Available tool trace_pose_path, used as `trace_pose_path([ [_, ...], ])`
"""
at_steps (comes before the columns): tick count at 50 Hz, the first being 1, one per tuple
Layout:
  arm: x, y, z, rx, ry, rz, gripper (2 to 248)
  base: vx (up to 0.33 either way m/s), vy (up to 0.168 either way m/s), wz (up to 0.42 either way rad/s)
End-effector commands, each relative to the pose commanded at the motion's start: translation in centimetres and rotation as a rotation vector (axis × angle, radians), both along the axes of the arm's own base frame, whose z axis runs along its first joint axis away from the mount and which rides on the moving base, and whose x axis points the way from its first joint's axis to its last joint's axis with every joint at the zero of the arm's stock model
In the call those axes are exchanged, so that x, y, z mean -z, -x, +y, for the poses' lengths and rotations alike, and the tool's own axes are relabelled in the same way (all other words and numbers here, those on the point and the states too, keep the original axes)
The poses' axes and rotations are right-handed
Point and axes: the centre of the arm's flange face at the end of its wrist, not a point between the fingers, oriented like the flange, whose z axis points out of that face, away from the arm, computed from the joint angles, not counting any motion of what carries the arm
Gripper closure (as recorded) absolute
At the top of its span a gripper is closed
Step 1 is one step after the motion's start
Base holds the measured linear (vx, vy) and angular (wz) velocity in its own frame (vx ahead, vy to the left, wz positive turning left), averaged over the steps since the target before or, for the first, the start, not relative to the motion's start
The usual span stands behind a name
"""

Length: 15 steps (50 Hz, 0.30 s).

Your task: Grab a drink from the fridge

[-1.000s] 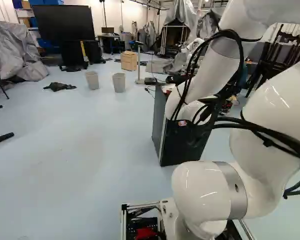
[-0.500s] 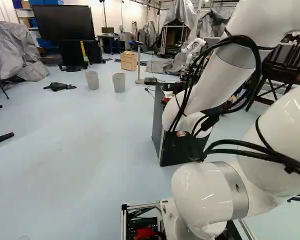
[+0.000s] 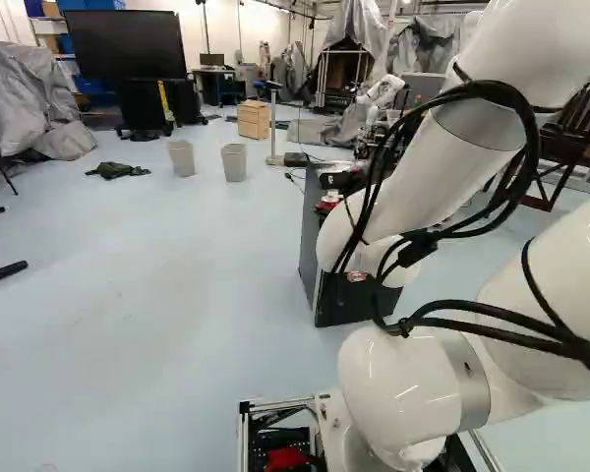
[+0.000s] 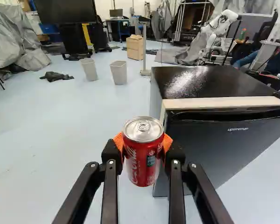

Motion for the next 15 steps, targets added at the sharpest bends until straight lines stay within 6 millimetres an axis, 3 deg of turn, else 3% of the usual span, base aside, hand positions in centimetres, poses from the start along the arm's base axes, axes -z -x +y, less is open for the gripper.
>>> trace_pose_path([
  [15, 0.06, 0.15, 0.05, 0.000, 0.000, 0.001, 151, 0.000, 0.000, 0.000],
])
